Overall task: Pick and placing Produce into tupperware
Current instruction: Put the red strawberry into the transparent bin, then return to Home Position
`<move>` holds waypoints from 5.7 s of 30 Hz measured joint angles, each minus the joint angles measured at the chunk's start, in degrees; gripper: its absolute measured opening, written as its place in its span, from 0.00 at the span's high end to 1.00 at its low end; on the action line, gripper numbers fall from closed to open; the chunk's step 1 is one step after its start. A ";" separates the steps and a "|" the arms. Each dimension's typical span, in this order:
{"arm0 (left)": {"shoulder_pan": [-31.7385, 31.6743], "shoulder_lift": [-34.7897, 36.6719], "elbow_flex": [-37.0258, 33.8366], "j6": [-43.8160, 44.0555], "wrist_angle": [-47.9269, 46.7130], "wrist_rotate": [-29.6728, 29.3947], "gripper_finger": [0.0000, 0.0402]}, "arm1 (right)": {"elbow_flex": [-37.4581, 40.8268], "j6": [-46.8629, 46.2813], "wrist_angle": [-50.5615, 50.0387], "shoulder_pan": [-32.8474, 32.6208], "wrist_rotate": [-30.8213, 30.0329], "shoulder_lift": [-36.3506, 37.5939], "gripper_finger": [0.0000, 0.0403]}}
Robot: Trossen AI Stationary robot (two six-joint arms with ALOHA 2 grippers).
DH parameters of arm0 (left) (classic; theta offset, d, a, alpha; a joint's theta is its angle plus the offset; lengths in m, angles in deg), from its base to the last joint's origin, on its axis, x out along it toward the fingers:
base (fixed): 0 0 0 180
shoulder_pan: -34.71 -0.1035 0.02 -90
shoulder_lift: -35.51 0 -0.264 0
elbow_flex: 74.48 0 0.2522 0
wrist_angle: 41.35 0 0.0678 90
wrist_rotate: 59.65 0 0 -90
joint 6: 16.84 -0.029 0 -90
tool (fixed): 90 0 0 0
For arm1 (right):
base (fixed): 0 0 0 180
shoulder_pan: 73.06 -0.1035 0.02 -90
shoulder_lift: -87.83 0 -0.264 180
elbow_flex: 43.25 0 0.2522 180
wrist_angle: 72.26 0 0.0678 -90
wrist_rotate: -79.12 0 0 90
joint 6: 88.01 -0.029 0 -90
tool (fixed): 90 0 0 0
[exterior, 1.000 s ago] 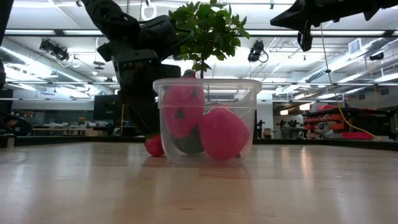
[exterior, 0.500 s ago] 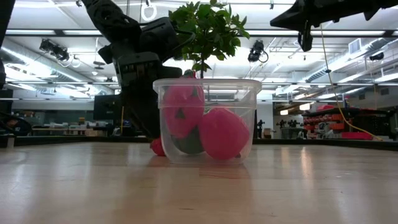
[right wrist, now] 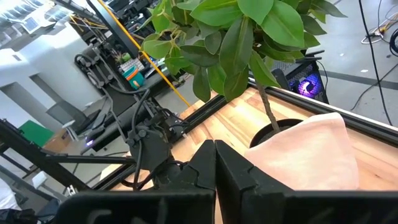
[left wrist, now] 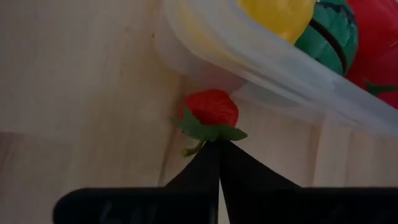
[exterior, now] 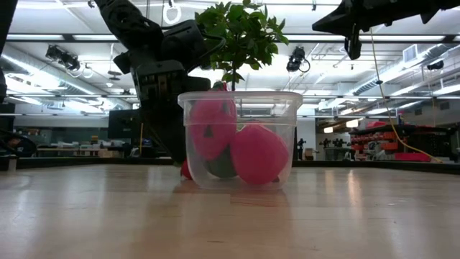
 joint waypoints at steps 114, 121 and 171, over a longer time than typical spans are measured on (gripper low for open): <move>4.68 -0.33 24.67 -7.73 -9.84 -0.23 0.82 | 0.00 1.11 -1.49 -0.02 0.29 -0.02 0.99; 4.84 -0.33 24.61 -10.84 6.85 -1.82 0.98 | 0.00 1.11 -1.49 -0.02 0.31 -0.02 0.99; 4.87 30.90 -22.93 -26.49 103.11 -31.34 1.00 | 0.00 0.82 -1.99 -0.02 1.36 0.00 0.99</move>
